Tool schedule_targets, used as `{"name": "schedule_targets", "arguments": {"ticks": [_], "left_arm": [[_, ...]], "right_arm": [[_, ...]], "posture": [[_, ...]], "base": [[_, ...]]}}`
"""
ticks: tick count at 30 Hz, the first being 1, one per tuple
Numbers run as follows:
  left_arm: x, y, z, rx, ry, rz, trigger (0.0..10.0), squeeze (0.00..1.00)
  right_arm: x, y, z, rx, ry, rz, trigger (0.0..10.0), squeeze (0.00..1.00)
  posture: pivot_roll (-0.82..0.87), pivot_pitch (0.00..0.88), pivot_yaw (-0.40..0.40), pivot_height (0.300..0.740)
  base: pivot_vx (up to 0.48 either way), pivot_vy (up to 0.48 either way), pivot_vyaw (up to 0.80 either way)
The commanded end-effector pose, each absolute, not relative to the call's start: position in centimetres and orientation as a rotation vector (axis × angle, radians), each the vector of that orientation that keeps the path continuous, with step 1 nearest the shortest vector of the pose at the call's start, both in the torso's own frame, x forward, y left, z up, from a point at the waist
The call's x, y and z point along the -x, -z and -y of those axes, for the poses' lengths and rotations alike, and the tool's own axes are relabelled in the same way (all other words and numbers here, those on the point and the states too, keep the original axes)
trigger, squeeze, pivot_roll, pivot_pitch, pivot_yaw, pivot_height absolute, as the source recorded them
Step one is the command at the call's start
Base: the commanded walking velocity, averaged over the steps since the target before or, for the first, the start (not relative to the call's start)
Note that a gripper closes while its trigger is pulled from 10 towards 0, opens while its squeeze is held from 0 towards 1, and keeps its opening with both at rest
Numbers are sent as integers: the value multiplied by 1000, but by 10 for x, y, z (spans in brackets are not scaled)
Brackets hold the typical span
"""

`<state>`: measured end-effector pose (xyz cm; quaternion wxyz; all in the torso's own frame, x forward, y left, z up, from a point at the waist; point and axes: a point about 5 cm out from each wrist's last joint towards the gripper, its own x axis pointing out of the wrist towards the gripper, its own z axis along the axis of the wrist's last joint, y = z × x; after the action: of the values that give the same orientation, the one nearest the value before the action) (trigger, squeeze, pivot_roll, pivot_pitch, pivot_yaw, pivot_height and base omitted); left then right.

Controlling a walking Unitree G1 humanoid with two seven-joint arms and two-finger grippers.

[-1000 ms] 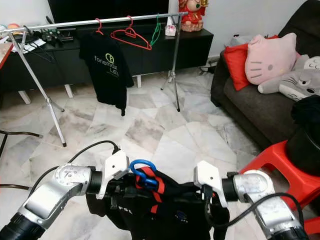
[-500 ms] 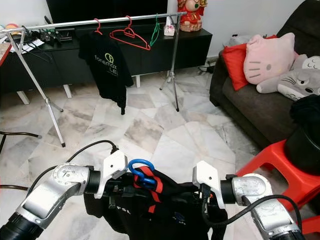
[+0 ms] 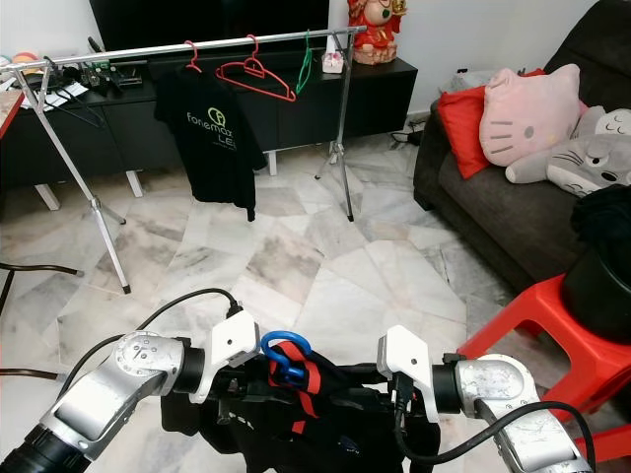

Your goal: Hang hanger

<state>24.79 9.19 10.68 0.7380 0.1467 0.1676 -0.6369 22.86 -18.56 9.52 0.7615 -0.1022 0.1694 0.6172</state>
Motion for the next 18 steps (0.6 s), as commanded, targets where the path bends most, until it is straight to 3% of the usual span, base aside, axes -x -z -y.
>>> {"name": "schedule_targets", "arguments": {"ticks": [1,18], "left_arm": [[-252,-111,-89,-361,1401,-347,10000,0],[-252,-111,-89,-367,1398,-346,10000,0]], "right_arm": [[-227,-102,191,278,-1357,-385,10000,0],[-226,-99,196,331,-1361,-426,10000,0]], "posture": [[-144,0,-38,740],[-144,0,-38,740]], "base": [[0,0,0],[0,0,0]]}}
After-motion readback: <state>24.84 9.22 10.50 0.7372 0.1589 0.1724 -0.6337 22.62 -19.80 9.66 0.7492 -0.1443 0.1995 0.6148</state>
